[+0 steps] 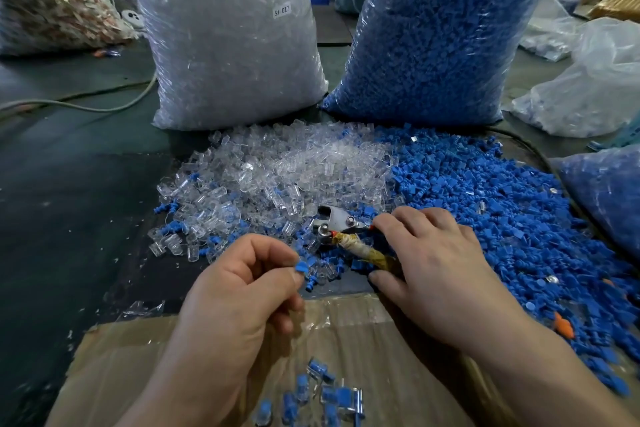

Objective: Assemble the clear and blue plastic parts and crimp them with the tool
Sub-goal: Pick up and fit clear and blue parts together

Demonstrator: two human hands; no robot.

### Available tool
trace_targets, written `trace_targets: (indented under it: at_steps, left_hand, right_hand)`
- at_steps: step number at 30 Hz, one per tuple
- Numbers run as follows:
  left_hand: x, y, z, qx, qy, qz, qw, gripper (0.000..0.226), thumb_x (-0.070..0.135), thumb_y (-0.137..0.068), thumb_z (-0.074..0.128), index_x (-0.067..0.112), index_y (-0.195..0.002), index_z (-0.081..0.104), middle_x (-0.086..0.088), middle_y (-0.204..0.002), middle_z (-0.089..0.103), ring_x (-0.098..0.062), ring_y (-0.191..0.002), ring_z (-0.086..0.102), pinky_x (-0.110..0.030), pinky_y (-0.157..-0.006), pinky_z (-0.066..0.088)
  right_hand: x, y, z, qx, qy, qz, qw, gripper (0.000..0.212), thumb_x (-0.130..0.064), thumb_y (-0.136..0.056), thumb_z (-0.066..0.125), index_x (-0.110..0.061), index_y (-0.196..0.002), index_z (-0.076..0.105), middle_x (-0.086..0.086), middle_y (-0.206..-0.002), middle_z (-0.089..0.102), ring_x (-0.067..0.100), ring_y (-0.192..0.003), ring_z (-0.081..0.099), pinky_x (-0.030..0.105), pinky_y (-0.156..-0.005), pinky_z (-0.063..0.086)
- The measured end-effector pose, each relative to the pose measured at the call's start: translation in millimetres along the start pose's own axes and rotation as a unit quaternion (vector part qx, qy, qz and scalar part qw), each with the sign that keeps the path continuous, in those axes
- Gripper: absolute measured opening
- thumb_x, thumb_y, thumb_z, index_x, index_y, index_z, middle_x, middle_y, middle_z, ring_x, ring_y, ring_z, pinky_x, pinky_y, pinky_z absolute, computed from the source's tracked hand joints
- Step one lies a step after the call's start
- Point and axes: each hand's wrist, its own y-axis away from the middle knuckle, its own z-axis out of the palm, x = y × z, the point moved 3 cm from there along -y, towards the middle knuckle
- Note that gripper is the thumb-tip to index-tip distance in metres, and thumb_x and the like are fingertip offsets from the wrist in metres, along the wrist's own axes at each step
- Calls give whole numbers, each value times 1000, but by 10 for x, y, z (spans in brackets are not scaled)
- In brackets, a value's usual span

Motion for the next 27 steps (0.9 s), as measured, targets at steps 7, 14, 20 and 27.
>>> trace_targets:
  at_steps: [7,14,20,27]
  left_hand:
    - [13,-19,15,0,-12,5,1000,35,-4,-87,65,26,-71,72,-11,-59,64,-16,-44,55,-19,-41,46]
    - [-36,-43,-12,0,-31,4,1000,33,-2,-87,66,27,-73,72,-12,-60,65,-18,-46,56,-23,-43,47]
    - [-8,-51,-66,33,-6,15,999,31,0,-86,66,27,-73,72,-12,-58,64,-19,-44,53,-23,-39,46]
    - [68,-21,-59,62,10,66,996,32,2,-86,64,30,-72,72,-5,-59,63,-13,-47,54,-20,-37,43]
  right_hand:
    - [9,-1,-29,10,3,7,1000,60,-66,-84,49,-38,-134,31,-8,-125,49,21,-119,32,43,-98,32]
    - [-15,-4,-58,21,-2,14,1000,50,-57,-81,46,-37,-127,41,-13,-107,54,18,-106,35,41,-90,31]
    - [-68,81,-226,100,-127,22,987,43,-51,-77,35,-39,-118,36,-18,-90,43,5,-84,40,28,-71,36]
    - [-239,249,-228,52,-151,-97,982,51,-56,-78,39,-39,-126,43,-21,-106,51,3,-96,49,22,-79,41]
